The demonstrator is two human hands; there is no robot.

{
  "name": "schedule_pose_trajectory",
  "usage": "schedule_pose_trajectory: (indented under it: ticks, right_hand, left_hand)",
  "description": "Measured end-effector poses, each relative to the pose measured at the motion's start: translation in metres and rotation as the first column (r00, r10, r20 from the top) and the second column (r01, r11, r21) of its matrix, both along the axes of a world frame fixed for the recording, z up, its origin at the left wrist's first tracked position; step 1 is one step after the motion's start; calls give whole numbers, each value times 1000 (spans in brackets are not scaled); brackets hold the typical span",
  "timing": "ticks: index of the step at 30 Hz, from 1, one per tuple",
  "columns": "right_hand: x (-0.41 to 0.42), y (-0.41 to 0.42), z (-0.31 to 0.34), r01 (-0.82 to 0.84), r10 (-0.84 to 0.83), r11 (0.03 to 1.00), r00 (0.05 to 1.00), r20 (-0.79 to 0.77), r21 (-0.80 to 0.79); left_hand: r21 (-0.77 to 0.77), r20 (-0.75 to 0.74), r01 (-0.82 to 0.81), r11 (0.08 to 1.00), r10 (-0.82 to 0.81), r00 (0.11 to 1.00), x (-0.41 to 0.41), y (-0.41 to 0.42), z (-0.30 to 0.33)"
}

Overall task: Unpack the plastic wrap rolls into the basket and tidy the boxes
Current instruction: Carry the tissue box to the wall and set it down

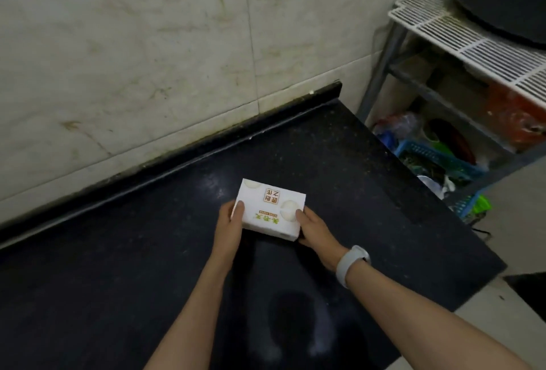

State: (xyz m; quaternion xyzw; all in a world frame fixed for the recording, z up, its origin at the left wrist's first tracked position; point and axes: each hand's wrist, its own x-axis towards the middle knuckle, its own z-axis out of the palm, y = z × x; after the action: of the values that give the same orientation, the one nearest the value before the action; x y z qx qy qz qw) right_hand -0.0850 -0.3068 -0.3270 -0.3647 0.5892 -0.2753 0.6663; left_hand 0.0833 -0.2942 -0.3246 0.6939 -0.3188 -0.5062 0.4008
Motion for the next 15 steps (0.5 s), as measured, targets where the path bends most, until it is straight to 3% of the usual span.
schedule_pose_trajectory:
  ticks: [2,4,7,9,11,13,15]
  right_hand:
    - [-1,3,-2,7,-7,1000,999,45,12]
    - [-6,10,-1,-18,17,1000,997,73,9]
    - [-25,17,16,-154,141,974,986,-88,-165]
    - [-36,19,37,-384,353,880,922,-158,-280]
    - [-39,26,58,-628,616,716,774,-146,-306]
    - [-35,42,72,-747,754,596,647,-115,-294]
    - [-27,66,79,-731,749,607,657,-83,-311]
  left_hand:
    - [-104,-12,-58,993,57,998,-4,8,9]
    - [-225,66,-53,973,69,995,-7,18,25]
    - [-350,105,18,937,20,994,-9,39,58]
    - [-385,85,82,919,-53,995,-9,62,80]
    - [-415,44,87,906,-75,996,-12,91,97]
    - [-427,23,5,904,5,1000,-19,123,109]
    - [-383,78,-167,908,212,974,-26,152,111]
